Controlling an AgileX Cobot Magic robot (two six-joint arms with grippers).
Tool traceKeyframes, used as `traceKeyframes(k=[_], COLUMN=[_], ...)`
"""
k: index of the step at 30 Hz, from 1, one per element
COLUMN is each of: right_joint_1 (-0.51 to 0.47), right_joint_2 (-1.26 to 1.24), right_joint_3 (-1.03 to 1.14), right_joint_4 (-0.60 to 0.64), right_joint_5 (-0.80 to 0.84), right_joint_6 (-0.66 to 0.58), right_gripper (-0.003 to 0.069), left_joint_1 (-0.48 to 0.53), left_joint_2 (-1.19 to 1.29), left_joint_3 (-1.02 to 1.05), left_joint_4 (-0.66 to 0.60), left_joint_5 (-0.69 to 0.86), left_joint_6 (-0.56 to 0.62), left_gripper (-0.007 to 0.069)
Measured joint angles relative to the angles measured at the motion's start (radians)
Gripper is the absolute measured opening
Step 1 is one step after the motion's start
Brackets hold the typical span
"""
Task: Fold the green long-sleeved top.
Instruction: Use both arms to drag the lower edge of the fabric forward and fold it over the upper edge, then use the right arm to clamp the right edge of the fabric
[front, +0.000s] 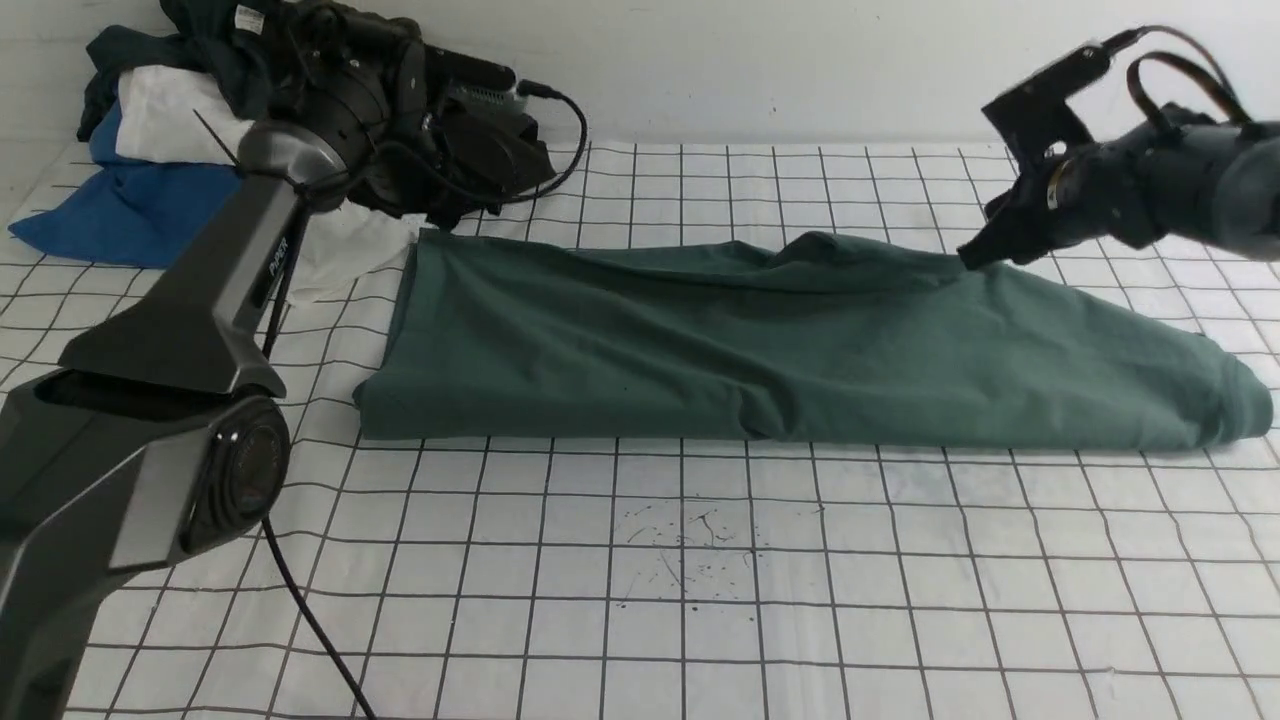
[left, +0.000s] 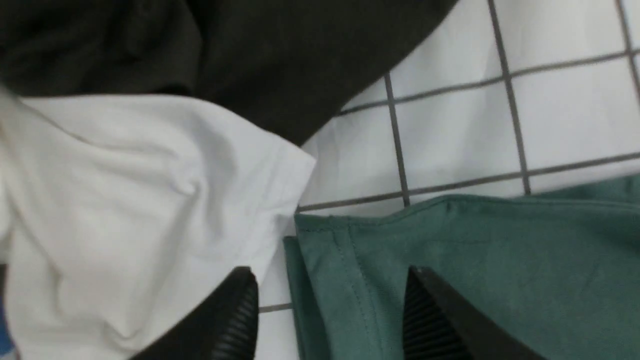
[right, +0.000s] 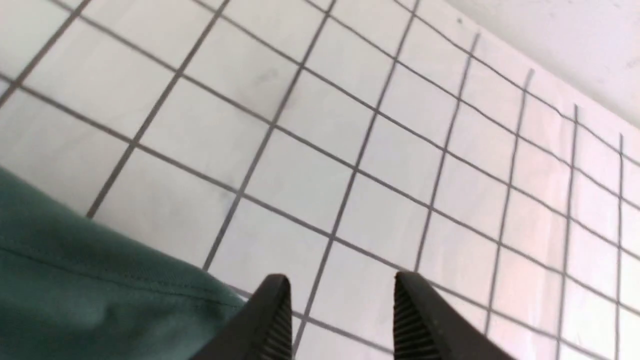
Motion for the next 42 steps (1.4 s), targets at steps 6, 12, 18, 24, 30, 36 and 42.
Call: traceKeyframes(k=[6, 12, 18, 24, 30, 36, 42], right_joint_1=[0.067, 0.107, 0.117, 0.076, -0.04, -0.136, -0.288], right_joint_2=[-0.054, 0.031, 0.179, 0.3, 0.234, 0.088, -0.056], right_joint_3=[-0.049, -0.049, -0.082, -0.227, -0.384, -0.436, -0.441], right_joint_4=[0.342, 0.933, 1.237, 1.416, 1.42, 1.169, 0.775], right_joint_5=[0.253, 0.295, 0.007, -0.282, 0.022, 0.35, 0.625], right_joint_6=[-0.262, -0.731, -0.961, -0.908, -0.855, -0.708, -0.43], right_gripper=[0.008, -0.001, -0.0014, -0.0014, -0.0014, -0.0013, -0.0007], left_joint_1=[0.0, -0.024, -0.102, -0.166, -0.163, -0.156, -0.075], left_joint_2=[-0.111, -0.179, -0.174, -0.174, -0.212, -0.284, -0.484], left_joint_3=[0.001, 0.147, 0.319, 0.466, 0.609, 0.728, 0.903], left_joint_4=[-0.099, -0.223, -0.261, -0.247, -0.183, -0.098, -0.068], left_joint_5=[0.1, 0.104, 0.107, 0.105, 0.054, 0.04, 0.073], left_joint_6=[0.056, 0.13, 0.166, 0.176, 0.171, 0.175, 0.172], left_gripper=[0.035, 0.0206, 0.0078, 0.0029, 0.0026, 0.0026, 0.0026])
